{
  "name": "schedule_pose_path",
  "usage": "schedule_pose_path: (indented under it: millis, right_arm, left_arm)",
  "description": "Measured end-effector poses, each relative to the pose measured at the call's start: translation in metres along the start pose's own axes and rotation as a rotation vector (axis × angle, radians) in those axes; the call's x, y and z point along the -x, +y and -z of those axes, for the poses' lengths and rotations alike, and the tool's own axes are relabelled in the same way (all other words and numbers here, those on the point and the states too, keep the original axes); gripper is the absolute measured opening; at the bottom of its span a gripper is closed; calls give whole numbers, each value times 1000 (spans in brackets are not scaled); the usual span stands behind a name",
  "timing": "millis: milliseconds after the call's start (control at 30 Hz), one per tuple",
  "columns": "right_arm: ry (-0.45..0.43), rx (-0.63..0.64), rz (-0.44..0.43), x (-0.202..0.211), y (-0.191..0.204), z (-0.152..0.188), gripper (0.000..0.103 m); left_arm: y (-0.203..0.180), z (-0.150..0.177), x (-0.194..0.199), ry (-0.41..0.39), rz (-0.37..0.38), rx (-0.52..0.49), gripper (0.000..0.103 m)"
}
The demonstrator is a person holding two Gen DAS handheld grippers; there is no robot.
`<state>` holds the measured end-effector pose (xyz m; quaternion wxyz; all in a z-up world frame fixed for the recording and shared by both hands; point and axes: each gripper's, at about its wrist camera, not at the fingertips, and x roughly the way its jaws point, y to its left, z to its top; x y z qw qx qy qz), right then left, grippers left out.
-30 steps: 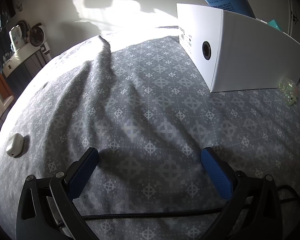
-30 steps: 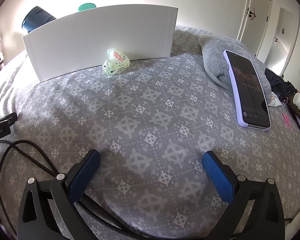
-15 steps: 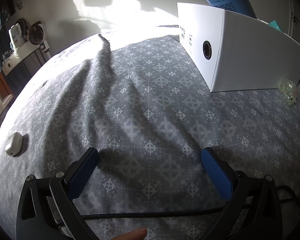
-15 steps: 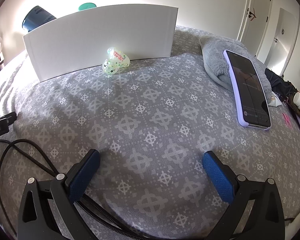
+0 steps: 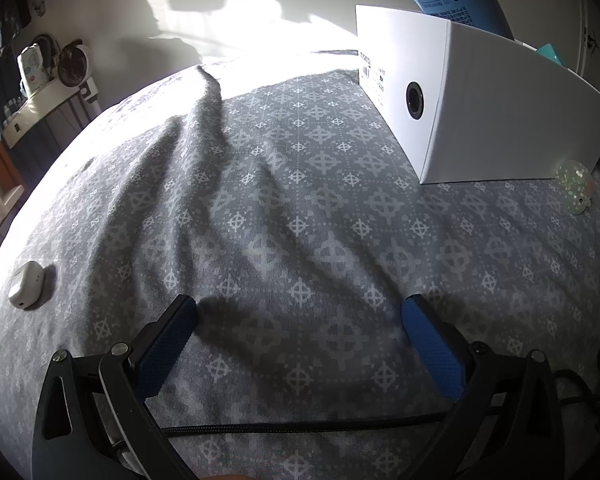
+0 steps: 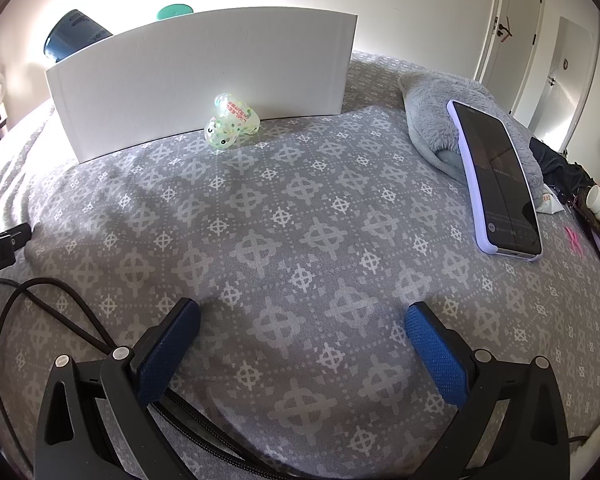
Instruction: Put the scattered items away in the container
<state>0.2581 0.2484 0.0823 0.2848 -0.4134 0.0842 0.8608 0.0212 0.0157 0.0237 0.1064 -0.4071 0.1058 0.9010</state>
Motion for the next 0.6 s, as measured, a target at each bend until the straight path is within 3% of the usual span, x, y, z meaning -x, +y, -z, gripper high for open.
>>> schedule_pose_path:
  millis: [600]
  right_arm:
    - [0,1,1,0,1,0,103]
  left_arm:
    - [-2,5,5,-3,-32,-19,103]
